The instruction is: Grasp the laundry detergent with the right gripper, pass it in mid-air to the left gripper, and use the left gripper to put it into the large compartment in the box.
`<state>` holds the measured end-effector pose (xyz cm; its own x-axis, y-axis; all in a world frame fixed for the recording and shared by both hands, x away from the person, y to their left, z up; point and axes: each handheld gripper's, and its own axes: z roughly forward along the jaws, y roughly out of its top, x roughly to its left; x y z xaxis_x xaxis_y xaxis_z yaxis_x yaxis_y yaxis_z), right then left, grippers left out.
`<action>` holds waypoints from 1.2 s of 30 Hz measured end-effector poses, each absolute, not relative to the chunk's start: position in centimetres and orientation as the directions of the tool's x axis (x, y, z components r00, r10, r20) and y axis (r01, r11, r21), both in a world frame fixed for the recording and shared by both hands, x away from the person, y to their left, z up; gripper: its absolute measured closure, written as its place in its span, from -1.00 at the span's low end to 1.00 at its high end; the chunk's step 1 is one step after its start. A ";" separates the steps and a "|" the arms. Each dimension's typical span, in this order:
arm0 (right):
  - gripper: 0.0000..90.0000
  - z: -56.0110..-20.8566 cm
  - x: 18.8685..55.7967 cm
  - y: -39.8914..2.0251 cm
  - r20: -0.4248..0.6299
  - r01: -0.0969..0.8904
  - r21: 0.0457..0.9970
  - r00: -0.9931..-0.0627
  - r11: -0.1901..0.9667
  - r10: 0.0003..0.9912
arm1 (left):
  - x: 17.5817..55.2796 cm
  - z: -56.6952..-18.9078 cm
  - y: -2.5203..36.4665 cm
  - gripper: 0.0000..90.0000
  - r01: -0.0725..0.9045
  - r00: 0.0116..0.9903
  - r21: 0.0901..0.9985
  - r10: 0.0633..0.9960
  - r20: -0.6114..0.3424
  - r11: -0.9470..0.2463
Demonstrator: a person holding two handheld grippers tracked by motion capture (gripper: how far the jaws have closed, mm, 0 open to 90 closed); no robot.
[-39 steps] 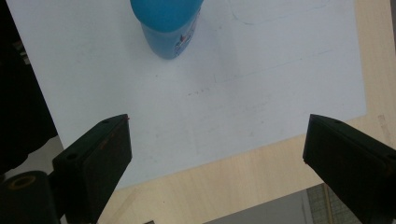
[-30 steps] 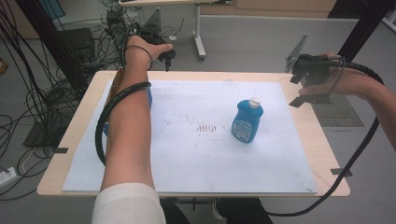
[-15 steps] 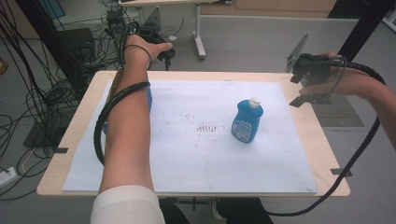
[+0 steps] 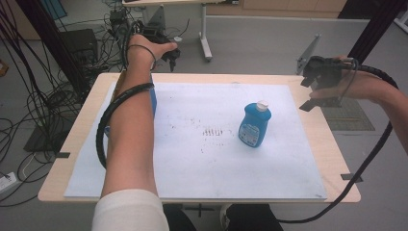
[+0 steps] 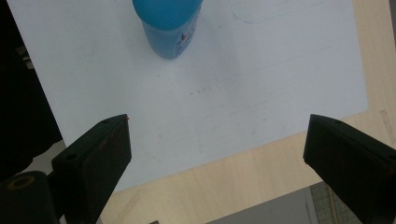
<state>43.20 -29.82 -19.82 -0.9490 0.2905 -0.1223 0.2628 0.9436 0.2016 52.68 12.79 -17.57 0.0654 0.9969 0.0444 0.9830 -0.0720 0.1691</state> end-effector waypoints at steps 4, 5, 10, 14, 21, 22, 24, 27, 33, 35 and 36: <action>-0.84 -20.2 43.0 -30.1 -0.119 0.271 0.211 -0.947 0.939 0.300 | 52.7 -17.8 12.6 -0.83 0.983 0.073 0.165 0.996 0.044 -0.079; -0.84 -20.3 42.9 -30.2 -0.116 0.274 0.211 -0.946 0.938 0.303 | 52.7 -17.8 12.6 -0.83 0.983 0.073 0.165 0.996 0.042 -0.079; -0.85 -21.1 42.3 -30.6 -0.101 0.300 0.224 -0.939 0.927 0.329 | 52.5 -17.6 12.6 -0.83 0.981 0.079 0.172 0.996 0.041 -0.085; -0.86 -22.0 41.8 -30.9 -0.090 0.318 0.240 -0.934 0.917 0.347 | 52.3 -17.5 12.5 -0.83 0.981 0.083 0.172 0.996 0.041 -0.088; -0.89 -24.3 40.5 -31.4 -0.061 0.363 0.284 -0.917 0.887 0.395 | 52.1 -17.5 12.5 -0.83 0.980 0.083 0.180 0.996 0.036 -0.088; -0.89 -24.6 40.3 -31.4 -0.054 0.369 0.289 -0.915 0.884 0.399 | 52.0 -17.5 12.5 -0.83 0.980 0.086 0.179 0.996 0.036 -0.091; -0.89 -25.4 39.9 -31.6 -0.044 0.387 0.299 -0.907 0.872 0.418 | 52.0 -17.5 12.4 -0.83 0.980 0.090 0.178 0.995 0.036 -0.095; -0.89 -26.3 39.5 -31.7 -0.034 0.406 0.311 -0.899 0.859 0.437 | 52.0 -17.5 12.3 -0.83 0.979 0.093 0.178 0.995 0.035 -0.097; -0.92 -28.0 38.7 -31.8 -0.030 0.445 0.349 -0.874 0.825 0.485 | 51.9 -17.4 12.2 -0.83 0.978 0.098 0.181 0.995 0.036 -0.103; -0.92 -28.4 38.5 -31.8 -0.024 0.454 0.366 -0.868 0.812 0.496 | 51.8 -17.4 12.3 -0.83 0.978 0.098 0.180 0.995 0.036 -0.103; -0.92 -28.6 38.4 -31.8 -0.019 0.457 0.375 -0.866 0.807 0.499 | 51.8 -17.4 12.3 -0.83 0.978 0.097 0.183 0.995 0.035 -0.101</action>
